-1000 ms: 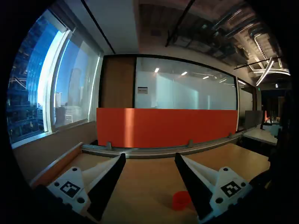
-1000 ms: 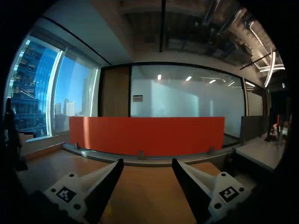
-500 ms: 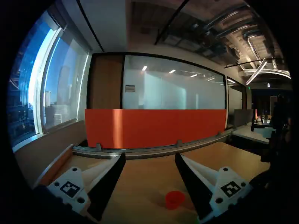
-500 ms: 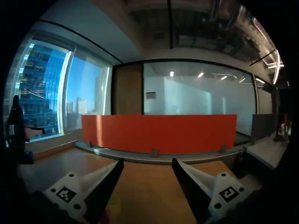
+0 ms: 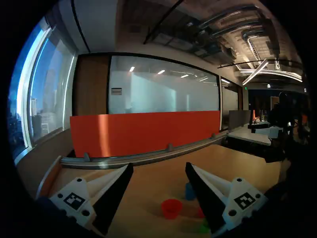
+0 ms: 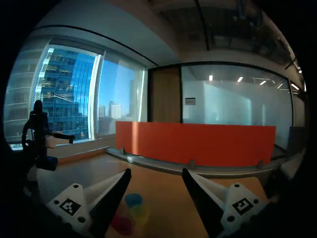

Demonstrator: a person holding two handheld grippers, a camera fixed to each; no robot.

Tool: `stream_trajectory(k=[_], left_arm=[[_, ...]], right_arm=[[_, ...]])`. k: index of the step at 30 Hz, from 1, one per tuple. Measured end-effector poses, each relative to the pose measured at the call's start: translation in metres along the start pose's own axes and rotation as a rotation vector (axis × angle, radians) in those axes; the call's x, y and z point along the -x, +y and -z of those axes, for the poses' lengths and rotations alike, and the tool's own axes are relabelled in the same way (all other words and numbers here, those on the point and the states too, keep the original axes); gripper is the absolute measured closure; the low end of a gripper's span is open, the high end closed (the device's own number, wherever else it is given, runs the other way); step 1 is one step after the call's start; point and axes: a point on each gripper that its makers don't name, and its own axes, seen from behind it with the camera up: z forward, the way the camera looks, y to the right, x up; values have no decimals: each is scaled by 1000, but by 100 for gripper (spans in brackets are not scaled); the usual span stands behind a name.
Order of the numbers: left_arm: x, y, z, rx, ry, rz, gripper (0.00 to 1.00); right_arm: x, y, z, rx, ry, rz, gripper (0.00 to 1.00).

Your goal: Pour water

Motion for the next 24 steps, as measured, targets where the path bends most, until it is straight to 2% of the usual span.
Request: stream_trajectory(k=[5, 11, 17, 24], left_arm=[[4, 13, 0, 60, -4, -13, 2], [16, 29, 1, 127, -26, -44, 2], [33, 45, 5, 196, -56, -37, 2], [61, 54, 5, 233, -99, -36, 2]], right_arm=[[1, -5, -2, -24, -10, 5, 0], [10, -10, -4, -44, -54, 36, 0], [19, -14, -6, -59, -89, 59, 0], [35, -18, -4, -77, -139, 67, 0]])
